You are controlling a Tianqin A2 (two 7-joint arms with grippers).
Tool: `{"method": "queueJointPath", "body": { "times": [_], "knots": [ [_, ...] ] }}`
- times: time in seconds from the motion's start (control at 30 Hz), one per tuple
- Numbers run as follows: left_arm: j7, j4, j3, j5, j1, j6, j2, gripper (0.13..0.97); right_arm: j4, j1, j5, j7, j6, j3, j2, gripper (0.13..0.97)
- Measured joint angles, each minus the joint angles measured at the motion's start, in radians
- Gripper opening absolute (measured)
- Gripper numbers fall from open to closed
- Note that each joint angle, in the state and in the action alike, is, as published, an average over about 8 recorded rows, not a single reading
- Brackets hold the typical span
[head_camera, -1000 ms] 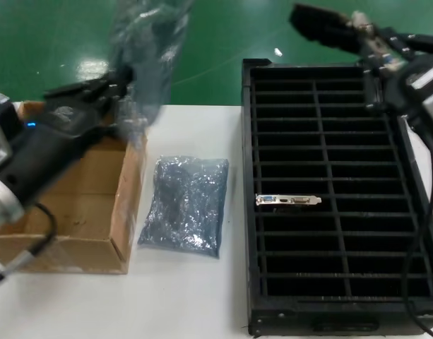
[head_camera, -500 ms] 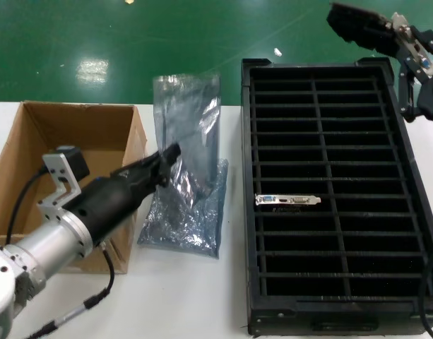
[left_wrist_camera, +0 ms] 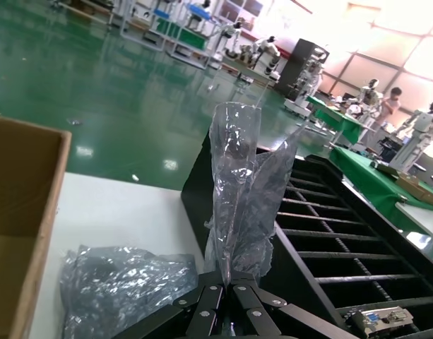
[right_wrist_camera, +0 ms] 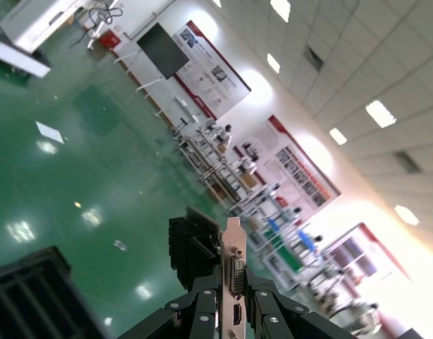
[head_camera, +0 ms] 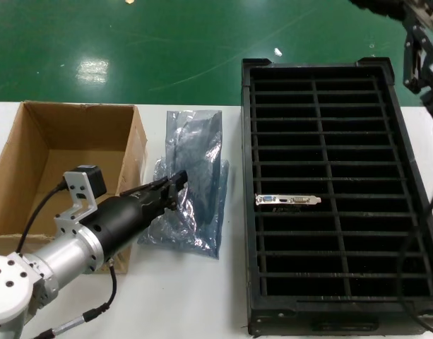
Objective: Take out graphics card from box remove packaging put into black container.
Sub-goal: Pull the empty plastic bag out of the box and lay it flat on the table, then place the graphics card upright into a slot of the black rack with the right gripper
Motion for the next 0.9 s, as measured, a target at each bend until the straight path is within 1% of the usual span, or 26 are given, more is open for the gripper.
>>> {"method": "queueJointPath", "body": {
  "times": [0.2,0.3,0.37,0.6,0.7,0.87,0.9],
  "knots": [
    [0.067,0.025,0.009,-0.05,-0.015,0.004,-0.006,0.15,0.0,0.019,0.0,-0.144,0.092,0.008,-0.078,0.186],
    [0.088,0.036,0.013,-0.071,-0.023,0.005,-0.009,0.15,0.0,-0.004,0.0,-0.237,0.165,0.054,-0.135,0.186],
    [0.099,0.042,0.015,-0.086,-0.027,0.007,-0.012,0.167,0.0,-0.032,0.0,-0.315,0.224,0.108,-0.184,0.186],
    [0.134,0.052,0.019,-0.142,-0.036,0.021,-0.019,0.22,0.0,-0.12,0.0,-0.634,0.482,0.347,-0.39,0.186],
    [0.155,0.054,0.017,-0.166,-0.036,0.022,-0.019,0.271,0.0,-0.134,0.0,-0.777,0.582,0.445,-0.478,0.186],
    [0.212,0.056,0.002,-0.209,-0.028,0.021,-0.016,0.356,0.0,-0.146,0.0,-1.018,0.671,0.6,-0.602,0.186],
    [0.226,0.054,-0.003,-0.218,-0.025,0.021,-0.014,0.356,0.0,-0.147,0.0,-1.064,0.678,0.627,-0.622,0.186]
  ]
}}
